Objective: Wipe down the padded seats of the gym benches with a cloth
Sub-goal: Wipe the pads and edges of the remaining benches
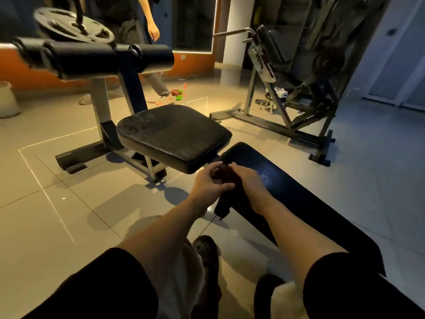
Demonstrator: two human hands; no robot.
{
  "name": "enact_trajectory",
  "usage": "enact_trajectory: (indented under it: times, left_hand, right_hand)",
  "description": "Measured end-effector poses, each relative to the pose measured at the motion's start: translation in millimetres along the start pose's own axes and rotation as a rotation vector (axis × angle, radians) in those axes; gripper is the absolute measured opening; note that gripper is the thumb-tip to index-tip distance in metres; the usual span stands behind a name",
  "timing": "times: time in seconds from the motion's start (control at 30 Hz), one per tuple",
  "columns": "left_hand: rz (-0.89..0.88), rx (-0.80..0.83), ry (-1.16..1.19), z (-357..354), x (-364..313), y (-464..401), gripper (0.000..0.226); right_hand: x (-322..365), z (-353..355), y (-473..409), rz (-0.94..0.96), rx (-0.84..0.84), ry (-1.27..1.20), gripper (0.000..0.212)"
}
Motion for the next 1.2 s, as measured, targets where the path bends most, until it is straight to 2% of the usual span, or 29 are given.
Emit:
enact_trajectory:
  times: [0.03, 0.13, 0.3, 0.5, 0.6, 0.73, 0.93, 1.13, 1.2]
  left_hand:
    - [-0.005, -0.049, -0.044, -0.6, 1.0, 1.4, 0.059]
    - [-0.006, -0.205, -0.141, -4.6, 5.8, 2.1, 0.041]
    - [0.032, -0.390, -0.259, 2.1, 33.4, -16.8, 0.032]
    - [0.112, -0.571, -0.202, 28.4, 84.1, -43.9, 0.034]
    - [0.050, -0.595, -0.179, 18.0, 95.0, -66.7, 0.034]
    - [0.021, -0.673, -0.178, 14.1, 109.3, -90.0, 0.032]
    - [-0.018, -0.676, -0.219, 35.5, 106.6, -112.3, 0.032]
    - [-0.137, -0.551, -0.292, 12.4, 133.4, -77.2, 0.024]
    - [-0.149, -0.569, -0.302, 13.0, 138.2, -78.6, 0.023]
  right_hand:
    - [2.8, -1.0, 3.1, -0.009, 0.038, -0.011, 0.032]
    - [4.6, -5.0, 0.0, 0.013, 0.143, 0.153, 0.029]
    - [-20.0, -2.0, -30.8, -0.033, 0.183, 0.445, 0.021]
    - [-53.9, -4.3, -91.5, -0.006, 0.110, 0.761, 0.050]
    - [-63.7, -15.8, -114.7, 0.027, 0.112, 0.929, 0.059]
    - [-63.3, -13.3, -132.2, 0.045, 0.086, 1.033, 0.053]
    - [-69.0, -11.3, -128.6, 0.056, 0.132, 1.002, 0.060]
    - [-68.5, -12.3, -124.7, 0.078, 0.134, 1.059, 0.067]
    - [-69.8, -11.2, -124.4, 0.084, 0.143, 1.043, 0.069]
Point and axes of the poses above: each hand's wrist, its own y-axis away from the middle knuckle, its own z-axis out of the back of the hand, x = y × z, the point moved 2 cm from there along -y, towards the middle knuckle, and after that the axes turned 10 degrees about y, right-handed, at the moved point
